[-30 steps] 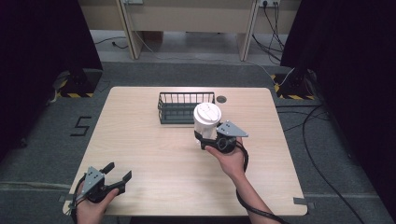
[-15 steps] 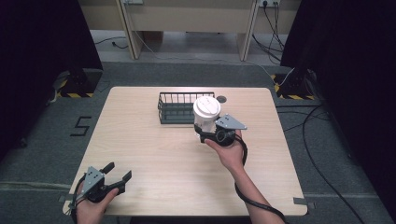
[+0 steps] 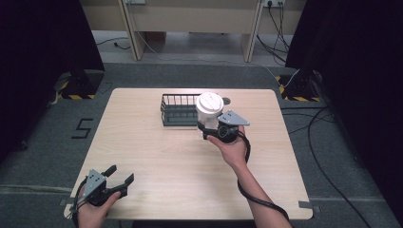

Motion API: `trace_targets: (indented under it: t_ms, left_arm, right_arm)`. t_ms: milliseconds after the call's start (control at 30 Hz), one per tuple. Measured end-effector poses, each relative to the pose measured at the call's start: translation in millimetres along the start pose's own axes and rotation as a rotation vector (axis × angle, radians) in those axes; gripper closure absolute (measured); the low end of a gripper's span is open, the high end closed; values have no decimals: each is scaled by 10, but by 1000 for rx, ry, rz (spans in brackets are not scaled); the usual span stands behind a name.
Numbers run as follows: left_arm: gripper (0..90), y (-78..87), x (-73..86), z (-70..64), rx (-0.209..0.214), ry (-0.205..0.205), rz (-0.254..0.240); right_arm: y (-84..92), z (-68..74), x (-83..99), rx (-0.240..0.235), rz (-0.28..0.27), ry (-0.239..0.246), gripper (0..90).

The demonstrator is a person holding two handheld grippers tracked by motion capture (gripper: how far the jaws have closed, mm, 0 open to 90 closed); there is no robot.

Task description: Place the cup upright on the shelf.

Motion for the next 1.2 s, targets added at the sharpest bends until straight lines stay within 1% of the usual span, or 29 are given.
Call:
trace_targets:
  t_ms: [433, 800, 1200]
  left_arm:
    - [203, 0, 0, -1, 1, 2, 0]
    - [203, 2, -1, 1, -1, 3, -3]
    - [203, 2, -2, 2, 1, 4, -4]
  right_arm:
    - [-35, -73, -69, 15, 1, -1, 182]
    - [-72, -120, -212, 26, -7, 5, 181]
    - [-159, -157, -358, 37, -15, 13, 182]
Point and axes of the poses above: each handheld gripper's, and its own axes: y roughly backward along the jaws, x roughly out of its underside, z roughly to its left, the point moved 4 cm from there along -y, roughly forward along the jaws, and after that the axes turned 9 degrees about -x, right-handed, at the moved point
